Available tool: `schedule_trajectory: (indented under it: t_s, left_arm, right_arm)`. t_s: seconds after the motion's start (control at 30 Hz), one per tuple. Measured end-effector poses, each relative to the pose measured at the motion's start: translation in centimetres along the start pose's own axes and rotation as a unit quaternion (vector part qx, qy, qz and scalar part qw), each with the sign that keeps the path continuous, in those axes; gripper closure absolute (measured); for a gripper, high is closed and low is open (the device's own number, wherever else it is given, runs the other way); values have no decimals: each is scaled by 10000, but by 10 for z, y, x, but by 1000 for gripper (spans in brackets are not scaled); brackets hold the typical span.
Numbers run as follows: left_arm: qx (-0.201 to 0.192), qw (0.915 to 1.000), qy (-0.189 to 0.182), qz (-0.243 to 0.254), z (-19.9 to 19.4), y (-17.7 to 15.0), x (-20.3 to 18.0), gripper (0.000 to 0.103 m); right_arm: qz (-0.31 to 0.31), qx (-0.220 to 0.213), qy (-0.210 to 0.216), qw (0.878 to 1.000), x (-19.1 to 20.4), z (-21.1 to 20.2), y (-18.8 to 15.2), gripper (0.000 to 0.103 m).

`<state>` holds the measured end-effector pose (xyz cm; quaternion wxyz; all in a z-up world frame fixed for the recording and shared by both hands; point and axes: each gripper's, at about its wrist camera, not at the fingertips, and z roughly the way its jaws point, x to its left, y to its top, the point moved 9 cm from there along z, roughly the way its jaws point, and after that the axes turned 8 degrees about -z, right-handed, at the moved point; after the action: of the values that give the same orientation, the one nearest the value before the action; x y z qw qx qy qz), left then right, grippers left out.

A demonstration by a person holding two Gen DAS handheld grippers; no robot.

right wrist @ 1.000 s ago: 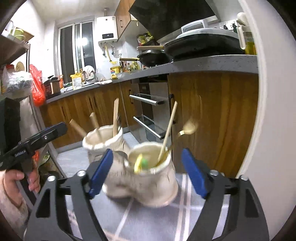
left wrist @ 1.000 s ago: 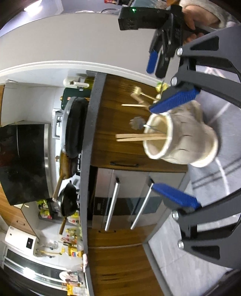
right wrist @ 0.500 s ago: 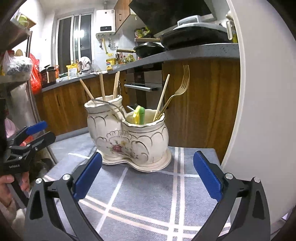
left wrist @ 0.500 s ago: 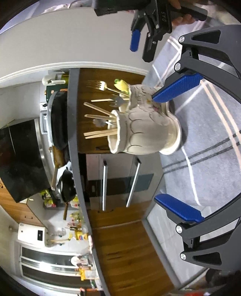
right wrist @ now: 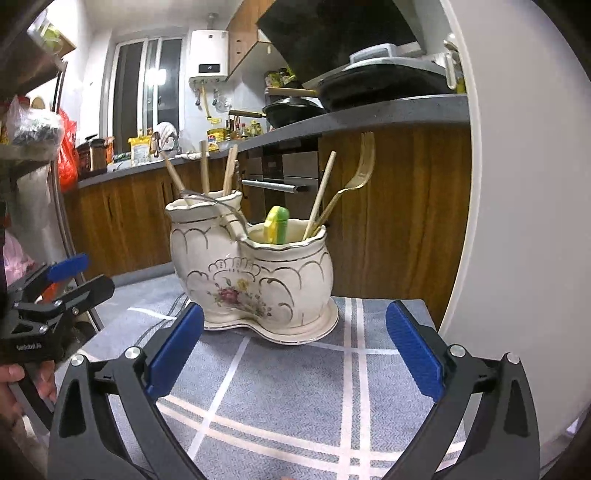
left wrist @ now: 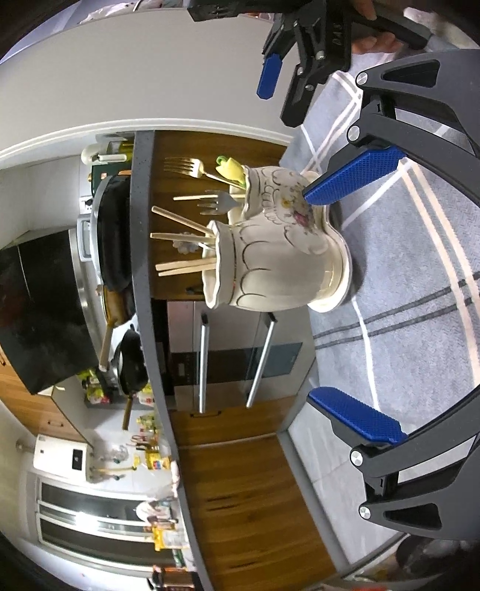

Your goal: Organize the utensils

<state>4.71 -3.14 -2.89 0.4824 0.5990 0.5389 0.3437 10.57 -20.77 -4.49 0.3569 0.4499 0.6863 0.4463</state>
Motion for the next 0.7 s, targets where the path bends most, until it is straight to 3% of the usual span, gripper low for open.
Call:
schedule_trajectory:
  t_s: [0.7]
  left_arm:
    - [-38, 10000, 43, -3, -2, 0, 0, 5]
  right_arm:
    - [-15, -84, -151, 9998, -5, -1, 0, 6]
